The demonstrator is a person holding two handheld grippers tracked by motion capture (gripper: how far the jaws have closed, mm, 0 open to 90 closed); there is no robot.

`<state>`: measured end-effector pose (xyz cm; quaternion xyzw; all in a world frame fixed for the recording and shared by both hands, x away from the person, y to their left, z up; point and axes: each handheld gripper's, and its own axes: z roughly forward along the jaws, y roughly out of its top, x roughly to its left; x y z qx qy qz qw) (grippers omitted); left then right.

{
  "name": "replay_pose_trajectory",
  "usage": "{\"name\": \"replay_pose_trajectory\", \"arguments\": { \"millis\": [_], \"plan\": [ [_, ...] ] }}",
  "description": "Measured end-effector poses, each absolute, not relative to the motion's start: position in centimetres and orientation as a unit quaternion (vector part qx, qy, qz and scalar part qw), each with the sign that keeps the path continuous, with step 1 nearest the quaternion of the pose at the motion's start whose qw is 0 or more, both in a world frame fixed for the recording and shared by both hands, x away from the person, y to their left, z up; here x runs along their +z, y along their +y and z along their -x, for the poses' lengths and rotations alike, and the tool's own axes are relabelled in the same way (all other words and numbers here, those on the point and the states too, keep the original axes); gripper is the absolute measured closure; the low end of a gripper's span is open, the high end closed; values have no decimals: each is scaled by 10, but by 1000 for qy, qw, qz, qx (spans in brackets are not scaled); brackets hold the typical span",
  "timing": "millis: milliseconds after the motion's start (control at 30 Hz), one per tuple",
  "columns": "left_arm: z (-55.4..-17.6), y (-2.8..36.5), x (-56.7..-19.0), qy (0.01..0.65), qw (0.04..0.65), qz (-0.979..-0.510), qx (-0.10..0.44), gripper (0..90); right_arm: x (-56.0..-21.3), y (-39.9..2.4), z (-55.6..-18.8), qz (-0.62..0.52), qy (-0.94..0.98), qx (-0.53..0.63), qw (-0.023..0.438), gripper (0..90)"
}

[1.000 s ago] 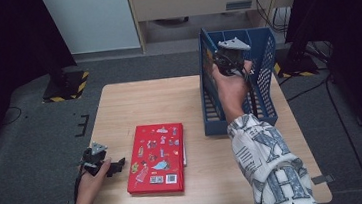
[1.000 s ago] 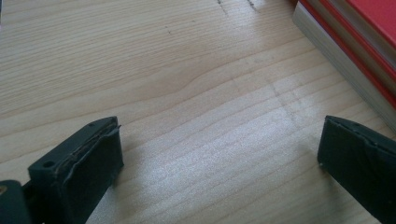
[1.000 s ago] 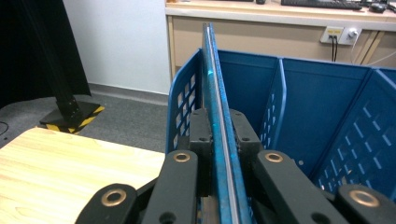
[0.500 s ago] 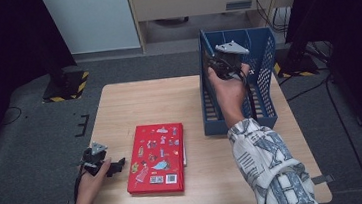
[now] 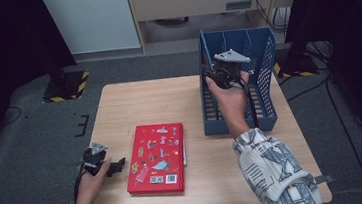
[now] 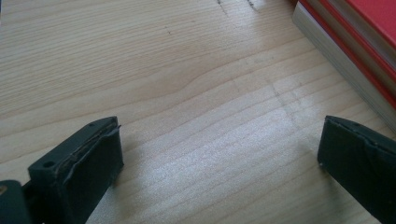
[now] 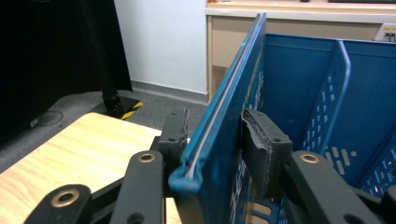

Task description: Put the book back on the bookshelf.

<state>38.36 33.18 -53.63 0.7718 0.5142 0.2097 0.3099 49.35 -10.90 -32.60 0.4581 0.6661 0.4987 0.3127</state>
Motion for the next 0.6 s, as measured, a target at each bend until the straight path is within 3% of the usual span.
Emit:
{"name": "replay_pose_trajectory", "arguments": {
  "millis": [600],
  "plan": [
    [-384, 332, -536, 514, 310, -772, 210, 0, -332, -97, -490, -453, 674, 501, 299, 583]
  ]
}}
